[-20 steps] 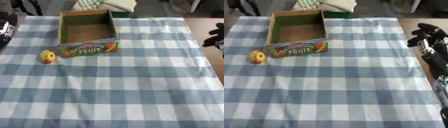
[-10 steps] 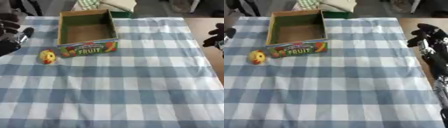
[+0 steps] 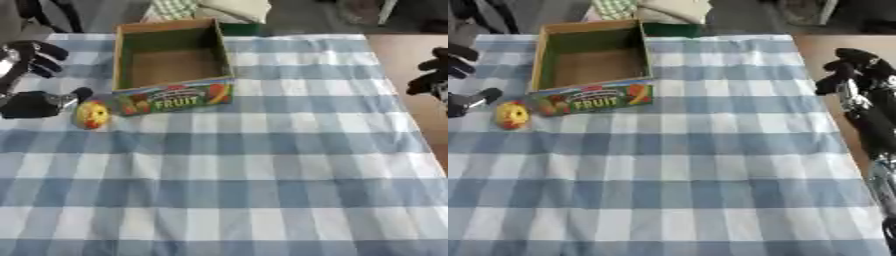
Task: Pick up objects on the table and place them in the box.
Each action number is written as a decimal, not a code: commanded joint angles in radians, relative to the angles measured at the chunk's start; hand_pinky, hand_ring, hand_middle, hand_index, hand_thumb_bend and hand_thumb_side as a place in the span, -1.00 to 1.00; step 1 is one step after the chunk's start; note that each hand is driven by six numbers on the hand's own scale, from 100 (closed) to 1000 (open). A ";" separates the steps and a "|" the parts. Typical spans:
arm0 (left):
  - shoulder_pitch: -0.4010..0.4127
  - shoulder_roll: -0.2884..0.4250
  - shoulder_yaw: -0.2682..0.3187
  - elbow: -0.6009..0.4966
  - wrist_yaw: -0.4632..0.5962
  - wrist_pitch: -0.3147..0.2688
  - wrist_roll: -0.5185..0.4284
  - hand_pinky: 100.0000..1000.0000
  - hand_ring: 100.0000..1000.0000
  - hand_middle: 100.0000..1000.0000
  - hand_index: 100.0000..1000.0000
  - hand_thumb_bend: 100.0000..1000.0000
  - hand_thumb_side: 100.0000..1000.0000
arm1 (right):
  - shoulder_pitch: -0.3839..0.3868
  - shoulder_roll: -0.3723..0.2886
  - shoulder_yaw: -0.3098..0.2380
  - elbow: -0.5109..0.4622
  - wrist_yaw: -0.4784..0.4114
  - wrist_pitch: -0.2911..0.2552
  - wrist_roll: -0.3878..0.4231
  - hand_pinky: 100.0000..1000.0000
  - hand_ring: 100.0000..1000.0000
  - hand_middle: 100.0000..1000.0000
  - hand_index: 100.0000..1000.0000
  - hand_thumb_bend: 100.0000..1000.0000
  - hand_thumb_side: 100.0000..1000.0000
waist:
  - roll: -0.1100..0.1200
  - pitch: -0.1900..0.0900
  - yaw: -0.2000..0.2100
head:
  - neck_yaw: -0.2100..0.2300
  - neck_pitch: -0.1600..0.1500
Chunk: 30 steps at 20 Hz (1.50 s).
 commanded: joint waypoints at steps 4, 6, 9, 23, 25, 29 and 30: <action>-0.085 0.055 -0.032 0.088 -0.113 0.010 -0.112 0.28 0.25 0.29 0.44 0.01 -0.87 | -0.012 -0.019 -0.003 -0.014 -0.002 -0.003 0.006 0.05 0.04 0.16 0.54 -1.00 -0.31 | 0.001 -0.020 -0.007 | 0.005 0.000; -0.108 0.049 -0.047 0.122 -0.146 0.001 -0.145 0.28 0.25 0.29 0.43 -0.01 -0.89 | -0.012 -0.019 -0.003 -0.014 -0.002 -0.002 0.006 0.04 0.04 0.16 0.54 -1.00 -0.31 | 0.001 -0.020 -0.009 | 0.006 0.001; -0.141 0.032 -0.057 0.172 -0.198 -0.013 -0.195 0.29 0.24 0.29 0.43 -0.02 -0.91 | -0.011 -0.018 -0.001 -0.013 -0.002 -0.002 0.008 0.04 0.04 0.15 0.53 -1.00 -0.31 | 0.001 -0.020 -0.010 | 0.006 0.003; -0.194 -0.066 -0.075 0.321 -0.454 0.003 -0.117 0.29 0.21 0.30 0.44 0.07 -0.90 | -0.010 -0.014 -0.001 -0.013 -0.002 -0.003 0.009 0.04 0.04 0.15 0.53 -1.00 -0.31 | -0.006 -0.017 -0.012 | 0.005 0.005; -0.196 -0.075 -0.077 0.333 -0.493 0.001 -0.112 0.29 0.22 0.30 0.44 0.08 -0.90 | -0.011 -0.014 -0.001 -0.013 -0.003 -0.003 0.009 0.04 0.04 0.15 0.53 -1.00 -0.31 | -0.007 -0.017 -0.012 | 0.005 0.004; -0.195 -0.091 -0.075 0.347 -0.560 -0.020 -0.131 0.28 0.21 0.30 0.44 0.11 -0.87 | -0.010 -0.013 -0.002 -0.013 -0.003 -0.003 0.009 0.04 0.04 0.15 0.53 -1.00 -0.31 | -0.008 -0.017 -0.011 | 0.005 0.003; -0.194 -0.093 -0.074 0.348 -0.569 -0.026 -0.141 0.28 0.20 0.28 0.43 0.10 -0.87 | -0.011 -0.013 -0.002 -0.013 -0.003 -0.003 0.008 0.04 0.04 0.15 0.53 -1.00 -0.31 | -0.008 -0.017 -0.011 | 0.005 0.003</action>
